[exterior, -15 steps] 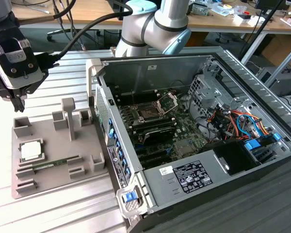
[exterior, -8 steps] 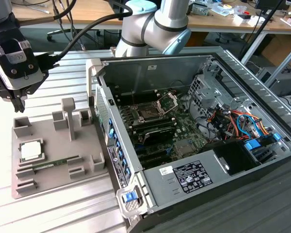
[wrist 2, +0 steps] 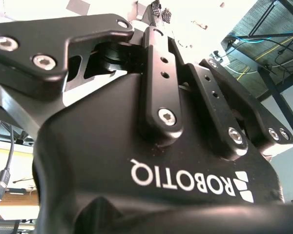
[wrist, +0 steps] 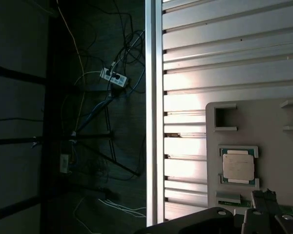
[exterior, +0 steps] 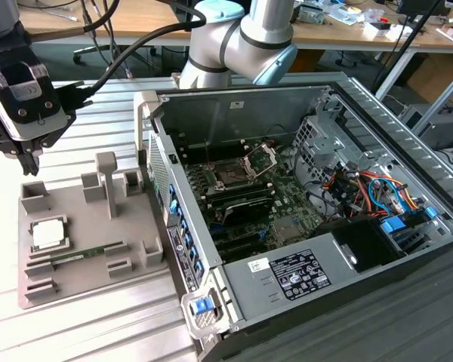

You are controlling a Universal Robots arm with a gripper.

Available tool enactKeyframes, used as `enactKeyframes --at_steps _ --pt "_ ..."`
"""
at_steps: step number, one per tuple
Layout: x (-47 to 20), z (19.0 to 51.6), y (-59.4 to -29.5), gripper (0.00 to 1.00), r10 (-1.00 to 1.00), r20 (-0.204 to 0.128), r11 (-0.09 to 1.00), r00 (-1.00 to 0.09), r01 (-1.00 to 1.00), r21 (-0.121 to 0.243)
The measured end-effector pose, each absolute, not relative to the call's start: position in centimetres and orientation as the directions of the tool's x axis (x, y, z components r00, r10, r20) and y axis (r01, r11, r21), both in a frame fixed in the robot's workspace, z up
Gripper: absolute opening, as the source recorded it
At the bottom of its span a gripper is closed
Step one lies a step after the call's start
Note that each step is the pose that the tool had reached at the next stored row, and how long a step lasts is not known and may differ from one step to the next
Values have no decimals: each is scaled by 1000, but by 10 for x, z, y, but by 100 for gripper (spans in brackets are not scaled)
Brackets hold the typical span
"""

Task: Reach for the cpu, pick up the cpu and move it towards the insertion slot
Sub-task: 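Reach for the cpu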

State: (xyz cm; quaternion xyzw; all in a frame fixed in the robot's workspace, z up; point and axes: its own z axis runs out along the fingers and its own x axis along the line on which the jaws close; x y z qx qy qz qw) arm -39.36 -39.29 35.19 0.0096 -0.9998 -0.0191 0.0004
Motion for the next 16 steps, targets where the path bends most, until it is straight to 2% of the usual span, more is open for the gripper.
enactKeyframes --at_steps 16 --pt "-394 348 -393 10 -19 1 999 -1000 -19 38"
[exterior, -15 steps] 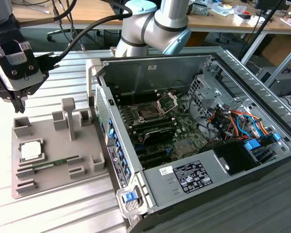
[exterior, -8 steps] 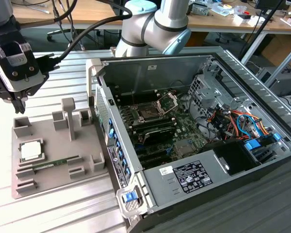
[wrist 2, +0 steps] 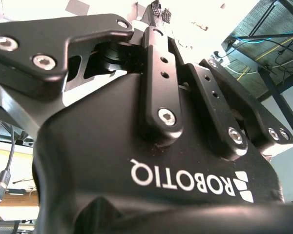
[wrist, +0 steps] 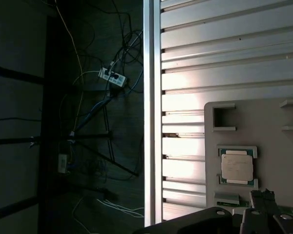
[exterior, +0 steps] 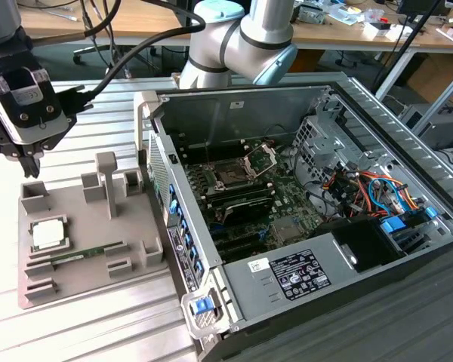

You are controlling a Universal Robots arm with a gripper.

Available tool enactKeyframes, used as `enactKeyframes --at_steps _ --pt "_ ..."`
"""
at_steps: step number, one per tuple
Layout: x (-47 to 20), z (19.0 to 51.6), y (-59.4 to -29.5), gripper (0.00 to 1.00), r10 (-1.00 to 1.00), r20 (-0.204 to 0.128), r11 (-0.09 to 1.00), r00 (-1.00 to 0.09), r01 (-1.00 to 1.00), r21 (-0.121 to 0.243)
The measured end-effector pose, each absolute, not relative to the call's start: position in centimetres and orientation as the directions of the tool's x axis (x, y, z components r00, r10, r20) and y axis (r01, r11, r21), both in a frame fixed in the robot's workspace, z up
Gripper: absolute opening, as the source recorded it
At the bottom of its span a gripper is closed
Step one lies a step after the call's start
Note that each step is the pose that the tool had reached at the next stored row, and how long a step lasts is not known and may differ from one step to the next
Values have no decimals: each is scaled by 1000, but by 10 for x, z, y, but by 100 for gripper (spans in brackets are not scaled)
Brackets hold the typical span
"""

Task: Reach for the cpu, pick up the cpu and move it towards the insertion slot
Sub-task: 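Reach for the cpu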

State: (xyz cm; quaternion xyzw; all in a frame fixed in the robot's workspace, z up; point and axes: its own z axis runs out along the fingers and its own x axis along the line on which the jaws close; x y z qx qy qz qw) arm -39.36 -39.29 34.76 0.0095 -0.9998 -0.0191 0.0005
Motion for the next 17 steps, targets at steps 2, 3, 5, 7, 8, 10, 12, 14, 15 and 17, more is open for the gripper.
enactKeyframes --at_steps 2,3,5,7,8,10,12,14,15,17 --pt "-394 347 -393 10 -19 1 999 -1000 -19 38" --pt "-394 346 -393 10 -19 0 999 -1000 -19 38" --pt "-394 346 -393 10 -19 1 999 -1000 -19 38" --pt "-394 345 -393 10 -19 1 999 -1000 -19 38" --pt "-394 345 -393 10 -19 0 999 -1000 -19 38" --pt "-394 344 -393 10 -19 0 999 -1000 -19 38" --pt "-394 344 -393 10 -19 0 999 -1000 -19 38" --pt "-394 343 -393 10 -19 0 999 -1000 -19 38" --pt "-394 343 -393 10 -19 0 999 -1000 -19 38" --pt "-394 343 -393 10 -19 1 999 -1000 -19 38"
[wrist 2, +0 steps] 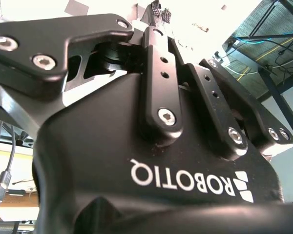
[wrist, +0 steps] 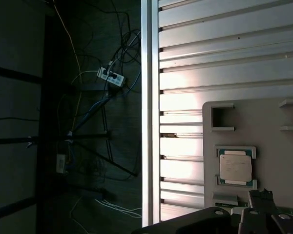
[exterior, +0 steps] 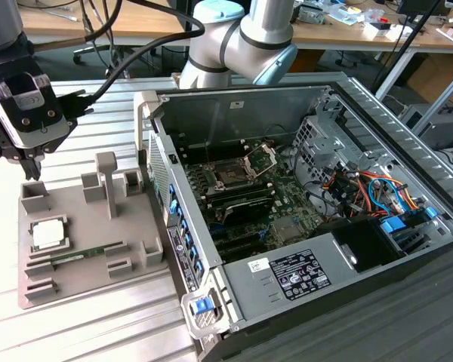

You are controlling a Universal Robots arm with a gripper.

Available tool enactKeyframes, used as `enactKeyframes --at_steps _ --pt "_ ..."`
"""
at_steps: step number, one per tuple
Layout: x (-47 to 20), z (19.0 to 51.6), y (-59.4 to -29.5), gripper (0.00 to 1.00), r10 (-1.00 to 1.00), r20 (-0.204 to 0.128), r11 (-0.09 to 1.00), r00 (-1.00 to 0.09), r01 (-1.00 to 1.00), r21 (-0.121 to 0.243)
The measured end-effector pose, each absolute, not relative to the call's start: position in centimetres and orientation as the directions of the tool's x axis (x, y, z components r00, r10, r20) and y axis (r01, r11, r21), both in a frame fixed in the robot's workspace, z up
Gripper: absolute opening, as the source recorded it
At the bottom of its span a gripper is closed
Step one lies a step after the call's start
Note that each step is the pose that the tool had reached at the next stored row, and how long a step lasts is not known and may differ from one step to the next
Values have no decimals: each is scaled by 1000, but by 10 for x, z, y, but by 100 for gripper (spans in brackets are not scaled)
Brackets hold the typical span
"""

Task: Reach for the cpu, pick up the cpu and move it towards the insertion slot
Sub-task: 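Reach for the cpu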

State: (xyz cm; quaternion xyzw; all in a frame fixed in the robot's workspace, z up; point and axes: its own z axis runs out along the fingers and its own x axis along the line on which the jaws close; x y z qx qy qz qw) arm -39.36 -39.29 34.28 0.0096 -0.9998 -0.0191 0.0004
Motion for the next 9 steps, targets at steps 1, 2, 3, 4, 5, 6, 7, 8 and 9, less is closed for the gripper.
enactKeyframes --at_steps 1,2,3,4,5,6,7,8,9 --pt "-394 343 -393 10 -19 1 999 -1000 -19 38" --pt "-394 342 -393 10 -19 0 999 -1000 -19 38" --pt "-394 342 -393 10 -19 0 999 -1000 -19 38" --pt "-394 342 -393 10 -19 0 999 -1000 -19 38" --pt "-394 341 -393 10 -19 1 999 -1000 -19 38" --pt "-394 341 -393 10 -19 0 999 -1000 -19 38" --pt "-394 341 -393 10 -19 0 999 -1000 -19 38" --pt "-394 341 -393 10 -19 0 999 -1000 -19 38" --pt "-394 340 -393 10 -19 1 999 -1000 -19 38"
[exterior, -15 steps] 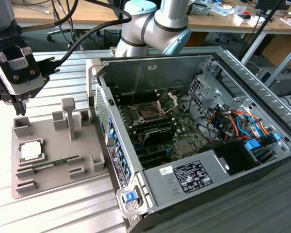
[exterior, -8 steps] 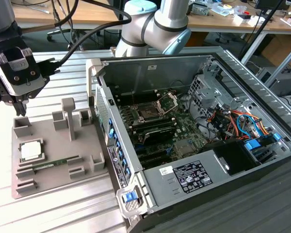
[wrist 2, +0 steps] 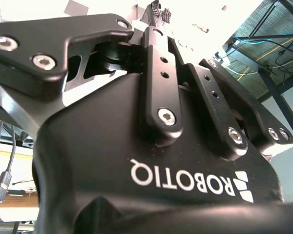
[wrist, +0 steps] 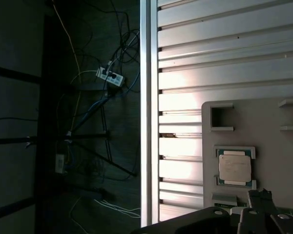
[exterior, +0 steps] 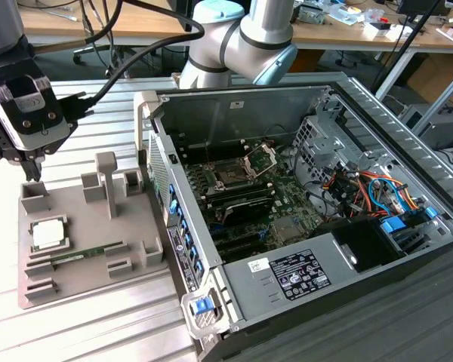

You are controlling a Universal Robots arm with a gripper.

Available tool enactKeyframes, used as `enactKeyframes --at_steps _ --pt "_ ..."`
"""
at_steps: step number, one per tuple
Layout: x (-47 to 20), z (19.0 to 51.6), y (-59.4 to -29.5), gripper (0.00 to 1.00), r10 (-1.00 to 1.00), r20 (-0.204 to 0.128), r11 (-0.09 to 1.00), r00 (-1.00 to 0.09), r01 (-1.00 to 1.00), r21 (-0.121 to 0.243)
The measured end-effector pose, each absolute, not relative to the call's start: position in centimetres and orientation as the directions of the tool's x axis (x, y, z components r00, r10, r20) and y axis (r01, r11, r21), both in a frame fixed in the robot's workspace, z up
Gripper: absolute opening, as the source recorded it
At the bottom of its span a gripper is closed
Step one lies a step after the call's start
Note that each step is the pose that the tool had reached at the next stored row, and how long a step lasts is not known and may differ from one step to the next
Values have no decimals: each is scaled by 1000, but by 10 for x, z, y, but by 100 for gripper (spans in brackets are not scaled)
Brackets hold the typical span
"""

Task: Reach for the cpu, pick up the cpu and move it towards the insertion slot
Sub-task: 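Reach for the cpu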

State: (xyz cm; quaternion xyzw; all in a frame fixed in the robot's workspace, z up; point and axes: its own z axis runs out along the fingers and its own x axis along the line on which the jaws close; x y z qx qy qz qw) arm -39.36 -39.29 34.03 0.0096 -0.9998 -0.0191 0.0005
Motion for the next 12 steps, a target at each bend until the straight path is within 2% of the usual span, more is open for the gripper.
enactKeyframes --at_steps 12 --pt "-394 337 -393 10 -19 1 999 -1000 -19 38"
